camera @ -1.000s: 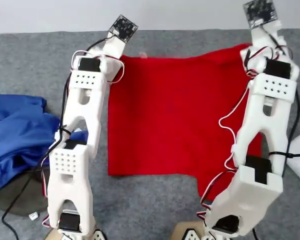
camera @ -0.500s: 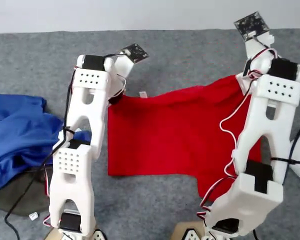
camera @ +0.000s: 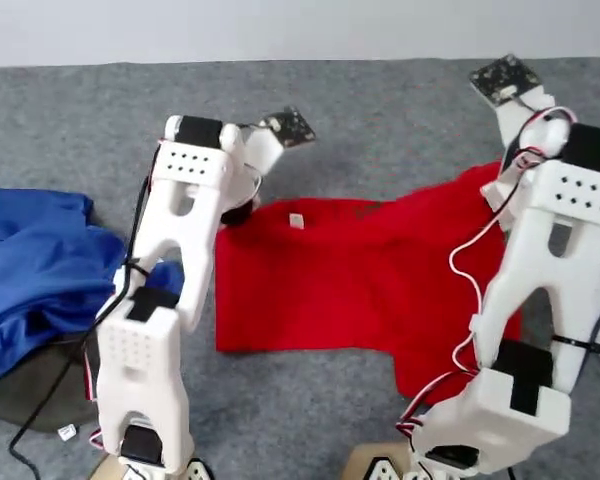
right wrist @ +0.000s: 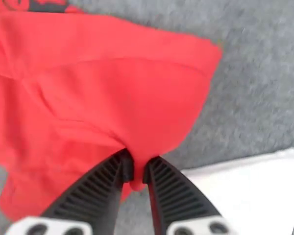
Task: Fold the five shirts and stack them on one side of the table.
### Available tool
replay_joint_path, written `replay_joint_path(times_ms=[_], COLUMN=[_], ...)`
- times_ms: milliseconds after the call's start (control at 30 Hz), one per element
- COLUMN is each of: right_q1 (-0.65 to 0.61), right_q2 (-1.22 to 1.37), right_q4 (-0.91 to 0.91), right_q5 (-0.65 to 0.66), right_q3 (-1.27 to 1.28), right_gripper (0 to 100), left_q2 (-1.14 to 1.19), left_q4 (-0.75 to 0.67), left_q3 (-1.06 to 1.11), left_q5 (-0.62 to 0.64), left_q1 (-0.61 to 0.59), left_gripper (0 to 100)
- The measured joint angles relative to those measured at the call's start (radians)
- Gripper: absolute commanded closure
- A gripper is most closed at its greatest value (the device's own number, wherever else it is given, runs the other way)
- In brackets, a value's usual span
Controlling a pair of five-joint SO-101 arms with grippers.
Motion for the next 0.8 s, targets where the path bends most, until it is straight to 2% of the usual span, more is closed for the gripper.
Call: replay_joint_path(times_ms=[167,367,600,800], right_q1=[0.057,0.084,0.084,0.089], right_q2=[-0.002,-0.089,-0.226,-0.361], right_q4=[0.037,0.037,0.037,0.037], right_q5=[0.029,0.069,0.074,0.094], right_q3=[0.015,0.152,0.381,0.549], right_gripper=[98.8,98.8,98.8,98.8], left_q2=[-0.149,-0.272,-0.331,-0.35], left_q4=[0.0,0.0,0.0,0.0], left_q3=[0.187,0.327,0.413,0.468], left_q5=[-0.074,-0.144,-0.157,-0.157], left_q1=[0.0,0.0,0.0,0.0], left_gripper=[99,99,99,91])
